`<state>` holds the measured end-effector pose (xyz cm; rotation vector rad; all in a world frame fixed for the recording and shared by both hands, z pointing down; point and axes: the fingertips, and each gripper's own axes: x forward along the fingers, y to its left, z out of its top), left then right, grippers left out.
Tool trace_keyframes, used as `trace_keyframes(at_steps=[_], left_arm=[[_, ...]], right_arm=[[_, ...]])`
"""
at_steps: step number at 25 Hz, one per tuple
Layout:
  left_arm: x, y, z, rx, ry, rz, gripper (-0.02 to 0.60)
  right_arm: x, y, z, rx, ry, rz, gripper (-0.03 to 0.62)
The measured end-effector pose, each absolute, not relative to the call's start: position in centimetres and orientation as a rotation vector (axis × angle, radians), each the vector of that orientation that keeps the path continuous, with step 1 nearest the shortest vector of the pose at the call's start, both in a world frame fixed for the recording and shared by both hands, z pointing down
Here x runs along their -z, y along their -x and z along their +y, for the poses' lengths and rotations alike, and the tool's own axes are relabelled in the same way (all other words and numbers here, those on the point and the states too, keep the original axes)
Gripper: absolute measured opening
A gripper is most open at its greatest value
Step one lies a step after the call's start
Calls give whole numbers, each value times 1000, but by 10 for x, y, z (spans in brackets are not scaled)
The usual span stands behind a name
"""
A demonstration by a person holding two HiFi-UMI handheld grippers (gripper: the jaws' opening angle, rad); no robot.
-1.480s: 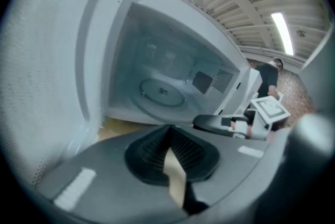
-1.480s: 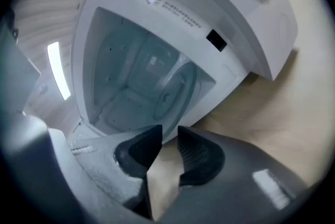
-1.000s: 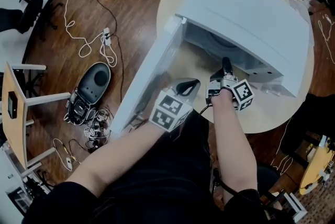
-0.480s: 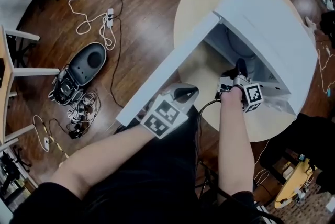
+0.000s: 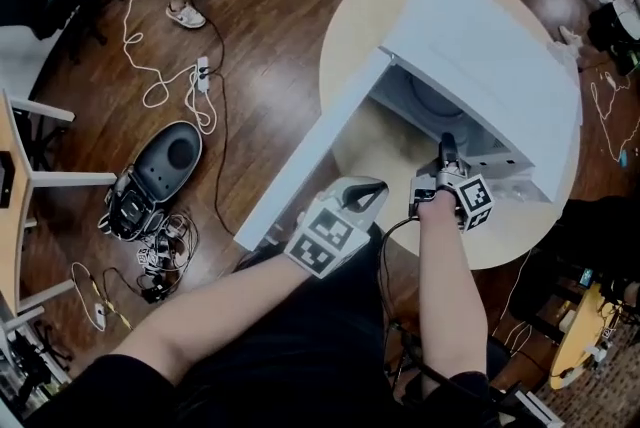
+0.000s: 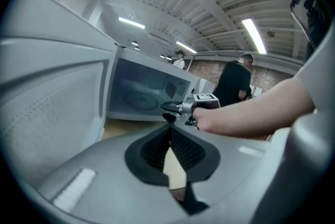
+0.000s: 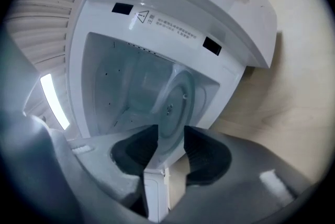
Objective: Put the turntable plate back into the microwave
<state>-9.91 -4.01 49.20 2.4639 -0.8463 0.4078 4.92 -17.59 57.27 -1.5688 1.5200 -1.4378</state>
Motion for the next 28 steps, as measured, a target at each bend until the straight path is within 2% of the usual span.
trace_keyframes(at_steps=[4,6,10,12,14,17,20,28], left_arm=[[-478,99,-50,-356,-2505,-907,3],[-457,101,-58,-286,-2547,-963,3],[-390,94,-67,-128,-2660,-1011,3],[-362,90,-68,-83,-2700,-1022,3],[-346,89,-70,-68,-2726,-1034,3],[-346,92,-78,-98,-2734,-1126,2],[-358,109,-88,-166,-2707,-1281,2],[-384,131,-69,-222,-2622,-1383,2]], right_arm=[[-538,-27,-151,1341,1529,1785,143],[-501,-17,-127,1149,1573,2043,90],[-408,-21,-78,420,1795,2566,61],[-368,-33,-57,42,1898,2656,57],[-339,-53,-41,-157,1975,2624,47],[-327,-98,-31,-142,2073,2504,38],[-348,-133,-28,41,2141,2413,2],[-389,-146,-17,243,2124,2406,-2]])
